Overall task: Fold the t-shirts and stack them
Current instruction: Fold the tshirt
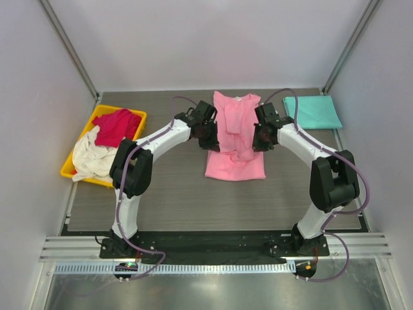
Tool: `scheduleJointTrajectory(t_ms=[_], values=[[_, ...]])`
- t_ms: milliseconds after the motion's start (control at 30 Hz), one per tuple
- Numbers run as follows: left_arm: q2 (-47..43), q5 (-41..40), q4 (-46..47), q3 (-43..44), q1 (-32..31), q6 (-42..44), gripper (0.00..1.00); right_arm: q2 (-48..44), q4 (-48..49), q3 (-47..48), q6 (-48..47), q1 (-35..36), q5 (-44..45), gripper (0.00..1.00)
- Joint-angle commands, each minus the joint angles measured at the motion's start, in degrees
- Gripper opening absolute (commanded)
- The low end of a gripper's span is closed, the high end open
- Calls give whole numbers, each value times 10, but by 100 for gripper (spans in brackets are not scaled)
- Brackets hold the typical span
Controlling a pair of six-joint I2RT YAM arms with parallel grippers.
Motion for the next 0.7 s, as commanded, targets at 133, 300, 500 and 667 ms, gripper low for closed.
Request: scheduleJointTrajectory(t_ms=[133, 300, 500, 667], values=[[51, 22, 2, 102, 28, 35, 0, 40, 22, 93, -43, -52, -79, 1], [73, 48, 54, 118, 54, 27, 0, 83, 21, 155, -45, -81, -114, 1], [106, 70, 107, 138, 79, 13, 0, 128, 21, 209, -47, -104, -129, 1], [128, 104, 171, 140, 88, 17, 0, 161, 33, 232, -71, -105, -134, 1]])
